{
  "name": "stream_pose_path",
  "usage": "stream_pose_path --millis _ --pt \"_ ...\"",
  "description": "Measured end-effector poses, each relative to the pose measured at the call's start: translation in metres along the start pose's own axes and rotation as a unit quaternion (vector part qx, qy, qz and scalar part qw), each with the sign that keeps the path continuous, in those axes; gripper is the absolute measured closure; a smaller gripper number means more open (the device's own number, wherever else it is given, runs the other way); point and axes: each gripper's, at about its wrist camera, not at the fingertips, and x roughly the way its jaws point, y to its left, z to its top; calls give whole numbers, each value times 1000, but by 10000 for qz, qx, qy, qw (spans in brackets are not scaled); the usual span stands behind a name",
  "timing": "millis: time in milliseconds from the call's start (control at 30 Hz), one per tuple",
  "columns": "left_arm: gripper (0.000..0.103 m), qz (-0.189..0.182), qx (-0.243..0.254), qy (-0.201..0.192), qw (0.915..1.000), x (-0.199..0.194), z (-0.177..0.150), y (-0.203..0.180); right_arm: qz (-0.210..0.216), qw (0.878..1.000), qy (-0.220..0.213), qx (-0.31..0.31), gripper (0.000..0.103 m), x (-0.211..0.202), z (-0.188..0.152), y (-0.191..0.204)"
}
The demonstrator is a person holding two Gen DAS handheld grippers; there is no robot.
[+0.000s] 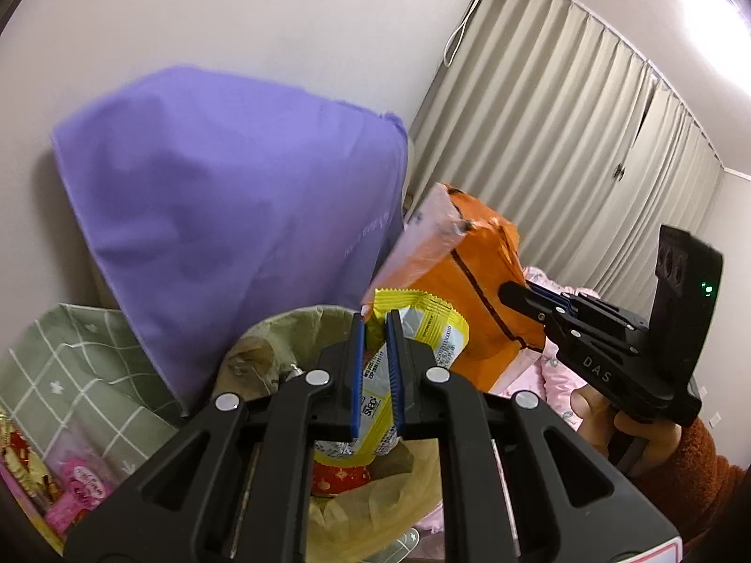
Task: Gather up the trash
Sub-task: 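Carry the orange bag and yellow wrapper over the bin opening, then open both tools to drop the orange bag and yellow wrapper in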
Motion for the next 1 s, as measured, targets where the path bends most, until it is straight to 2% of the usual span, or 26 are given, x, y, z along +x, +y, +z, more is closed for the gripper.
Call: stream_pose_path --millis 100,200,400,633,1000 --pt "94 312 -31 323 9990 21 -8 12 363 9991 203 -94 92 24 -7 0" --pt "94 791 -103 806 9935 43 -30 28 765 9960 439 -136 92 45 -20 2" --pt "94 1072 -128 1250 9863 55 -63 36 1410 9853 902 -346 92 69 -52 14" --pt "94 1145 -269 1174 9861 48 -64 38 1508 9808 1217 -242 92 84 -76 17" --pt "94 1175 -216 1237 9851 59 -61 29 1311 9847 1122 230 92 79 -82 1"
